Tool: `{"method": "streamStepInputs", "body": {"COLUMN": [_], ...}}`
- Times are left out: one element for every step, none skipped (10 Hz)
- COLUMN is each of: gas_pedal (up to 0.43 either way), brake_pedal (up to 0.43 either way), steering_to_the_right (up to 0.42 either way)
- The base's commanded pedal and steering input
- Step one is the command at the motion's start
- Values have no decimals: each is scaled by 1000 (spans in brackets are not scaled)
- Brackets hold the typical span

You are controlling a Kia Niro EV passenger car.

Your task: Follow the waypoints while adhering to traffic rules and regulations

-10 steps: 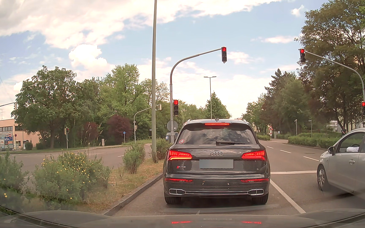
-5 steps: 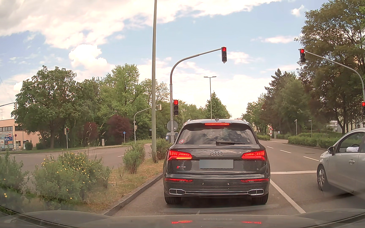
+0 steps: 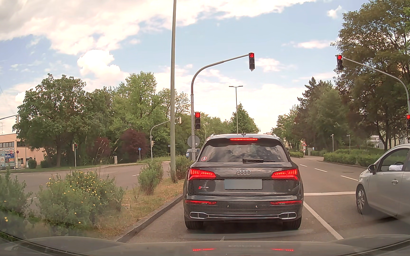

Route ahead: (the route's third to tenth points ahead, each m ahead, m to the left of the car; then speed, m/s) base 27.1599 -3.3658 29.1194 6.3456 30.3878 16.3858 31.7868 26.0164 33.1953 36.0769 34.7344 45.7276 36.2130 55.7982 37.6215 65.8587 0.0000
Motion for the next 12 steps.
{"method": "streamStepInputs", "body": {"gas_pedal": [0,0,0,0,0,0,0,0,0,0,0,0], "brake_pedal": [530,530,530,524,524,524,530,524,524,524,524,524], "steering_to_the_right": [61,61,61,61,61,61,61,61,61,61,62,61]}}
